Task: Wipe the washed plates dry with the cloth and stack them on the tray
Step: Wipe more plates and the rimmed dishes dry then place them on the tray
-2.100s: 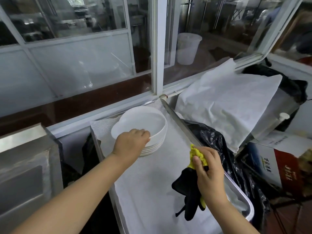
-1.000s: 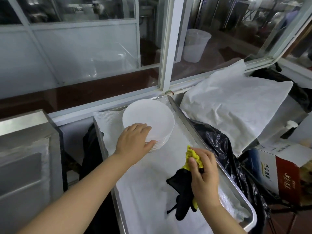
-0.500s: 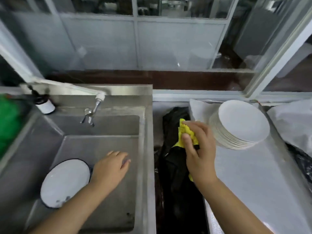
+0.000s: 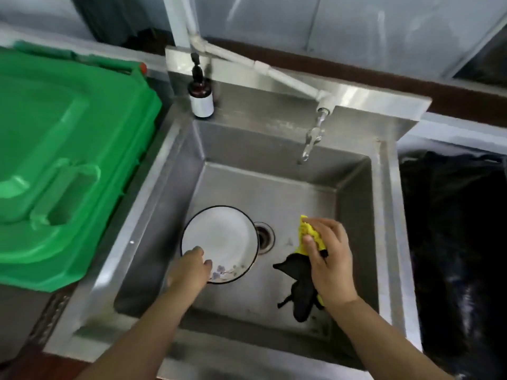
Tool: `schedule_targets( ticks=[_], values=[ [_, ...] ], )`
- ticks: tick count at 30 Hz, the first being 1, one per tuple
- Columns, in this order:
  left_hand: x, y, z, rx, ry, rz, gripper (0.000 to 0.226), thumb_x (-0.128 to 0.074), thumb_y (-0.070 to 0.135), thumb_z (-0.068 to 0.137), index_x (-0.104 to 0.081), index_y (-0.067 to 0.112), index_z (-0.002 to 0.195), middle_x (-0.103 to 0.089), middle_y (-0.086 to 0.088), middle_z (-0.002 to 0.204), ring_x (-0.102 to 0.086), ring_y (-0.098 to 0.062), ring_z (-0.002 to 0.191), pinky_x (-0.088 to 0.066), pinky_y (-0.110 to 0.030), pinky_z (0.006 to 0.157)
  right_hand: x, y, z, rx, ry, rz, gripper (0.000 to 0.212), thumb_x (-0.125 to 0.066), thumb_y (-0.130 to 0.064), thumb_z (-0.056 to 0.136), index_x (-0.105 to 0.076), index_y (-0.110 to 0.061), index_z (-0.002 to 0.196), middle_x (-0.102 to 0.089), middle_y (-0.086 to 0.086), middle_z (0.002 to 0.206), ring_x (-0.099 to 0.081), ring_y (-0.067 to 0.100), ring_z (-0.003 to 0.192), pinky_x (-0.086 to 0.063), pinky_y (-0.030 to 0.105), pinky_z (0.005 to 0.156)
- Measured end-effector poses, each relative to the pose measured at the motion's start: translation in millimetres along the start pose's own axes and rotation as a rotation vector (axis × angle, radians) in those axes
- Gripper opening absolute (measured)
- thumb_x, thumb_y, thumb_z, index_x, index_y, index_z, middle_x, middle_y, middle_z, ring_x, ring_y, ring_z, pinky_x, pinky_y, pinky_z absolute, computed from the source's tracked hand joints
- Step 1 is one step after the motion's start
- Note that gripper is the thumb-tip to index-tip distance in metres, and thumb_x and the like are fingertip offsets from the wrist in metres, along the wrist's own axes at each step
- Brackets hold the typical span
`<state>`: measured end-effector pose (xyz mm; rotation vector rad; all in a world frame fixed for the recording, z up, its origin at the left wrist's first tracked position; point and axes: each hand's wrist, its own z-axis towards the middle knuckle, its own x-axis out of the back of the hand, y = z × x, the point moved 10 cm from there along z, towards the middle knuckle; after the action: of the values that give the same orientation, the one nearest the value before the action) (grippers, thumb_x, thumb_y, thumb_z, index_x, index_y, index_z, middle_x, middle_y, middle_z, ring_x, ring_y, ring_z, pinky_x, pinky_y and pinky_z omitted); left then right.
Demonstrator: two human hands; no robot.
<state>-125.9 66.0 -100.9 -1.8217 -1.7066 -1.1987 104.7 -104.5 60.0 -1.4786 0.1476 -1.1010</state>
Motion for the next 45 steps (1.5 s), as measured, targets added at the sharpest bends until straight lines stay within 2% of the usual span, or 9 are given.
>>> schedule_targets(
  ticks=[5, 9, 14, 17, 24, 29, 34, 38, 45],
  values=[
    [-22, -70, 45, 0.249, -0.018, -0.336, 0.037, -0.056, 0.011, 0.088, -0.055, -0.002, 0.123, -0.059, -0.023, 0.124, -0.057, -0.038, 0.110, -0.044, -0.033, 0.083, -63, 18, -6, -0.083, -0.058, -0.030, 0.024, -0.052, -0.026, 0.091, -0.060, -0.026, 0.114, -0.047, -0.020, 0.111, -0.048, 0.003, 0.107, -0.035, 0.003, 0.086],
    [-58, -88, 68, 0.355, -0.102, -0.563, 0.042, -0.058, 0.002, 0.084, -0.055, -0.001, 0.126, -0.058, -0.023, 0.127, -0.054, -0.038, 0.116, -0.047, -0.039, 0.095, -82, 32, -8, -0.145, -0.075, -0.059, 0.024, -0.050, -0.033, 0.089, -0.058, -0.032, 0.111, -0.046, -0.025, 0.113, -0.048, 0.003, 0.107, -0.037, 0.005, 0.088],
    [-94, -108, 76, 0.589, -0.126, -0.842, 0.025, -0.062, 0.008, 0.087, -0.059, 0.003, 0.111, -0.060, -0.023, 0.116, -0.060, -0.040, 0.096, -0.056, -0.049, 0.077, -88, 50, -10, -0.209, -0.057, -0.094, 0.023, -0.054, -0.025, 0.090, -0.057, -0.037, 0.110, -0.050, -0.016, 0.111, -0.052, 0.014, 0.108, -0.045, 0.026, 0.089],
    [-109, -115, 80, 0.670, -0.127, -0.965, 0.015, -0.063, 0.007, 0.087, -0.058, 0.005, 0.101, -0.062, -0.022, 0.113, -0.062, -0.040, 0.092, -0.056, -0.049, 0.075, -86, 57, -11, -0.237, -0.047, -0.103, 0.026, -0.049, -0.036, 0.088, -0.059, -0.033, 0.111, -0.051, -0.007, 0.112, -0.053, 0.016, 0.108, -0.048, 0.031, 0.089],
    [-117, -119, 83, 0.689, -0.086, -0.905, 0.034, -0.050, 0.008, 0.086, -0.058, 0.000, 0.118, -0.060, -0.026, 0.119, -0.059, -0.044, 0.104, -0.050, -0.053, 0.091, -71, 60, -12, -0.264, -0.012, -0.112, 0.027, -0.058, -0.013, 0.091, -0.060, -0.028, 0.112, -0.048, -0.018, 0.111, -0.052, 0.017, 0.108, -0.049, 0.035, 0.089],
    [-100, -109, 66, 0.775, 0.071, -0.977, 0.042, -0.045, 0.013, 0.093, -0.044, -0.004, 0.132, -0.050, -0.029, 0.132, -0.051, -0.044, 0.115, -0.043, -0.043, 0.095, -57, 54, -13, -0.244, 0.024, -0.113, 0.027, -0.059, -0.009, 0.090, -0.059, -0.024, 0.112, -0.051, -0.003, 0.112, -0.054, 0.018, 0.106, -0.051, 0.036, 0.088],
    [-94, -106, 62, 0.705, 0.072, -0.882, 0.044, -0.055, 0.018, 0.092, -0.049, -0.007, 0.127, -0.055, -0.029, 0.126, -0.053, -0.045, 0.112, -0.042, -0.042, 0.091, -46, 54, -17, -0.252, 0.038, -0.120, 0.025, -0.057, -0.015, 0.090, -0.059, -0.027, 0.111, -0.052, 0.000, 0.114, -0.053, 0.018, 0.108, -0.049, 0.031, 0.087],
    [-78, -100, 60, 0.653, 0.062, -0.792, 0.037, -0.047, 0.016, 0.094, -0.056, -0.009, 0.120, -0.056, -0.029, 0.125, -0.053, -0.044, 0.113, -0.041, -0.040, 0.090, -37, 49, -20, -0.249, 0.058, -0.128, 0.022, -0.055, -0.022, 0.088, -0.059, -0.026, 0.110, -0.052, 0.001, 0.113, -0.052, 0.015, 0.105, -0.048, 0.021, 0.084],
    [-26, -81, 46, 0.497, 0.139, -0.678, 0.033, -0.037, 0.013, 0.098, -0.056, -0.006, 0.117, -0.057, -0.028, 0.122, -0.054, -0.041, 0.113, -0.043, -0.041, 0.092, -12, 30, -20, -0.208, 0.135, -0.094, 0.021, -0.054, -0.023, 0.089, -0.059, -0.027, 0.109, -0.051, -0.005, 0.111, -0.051, 0.010, 0.104, -0.046, 0.027, 0.085]
  ],
)
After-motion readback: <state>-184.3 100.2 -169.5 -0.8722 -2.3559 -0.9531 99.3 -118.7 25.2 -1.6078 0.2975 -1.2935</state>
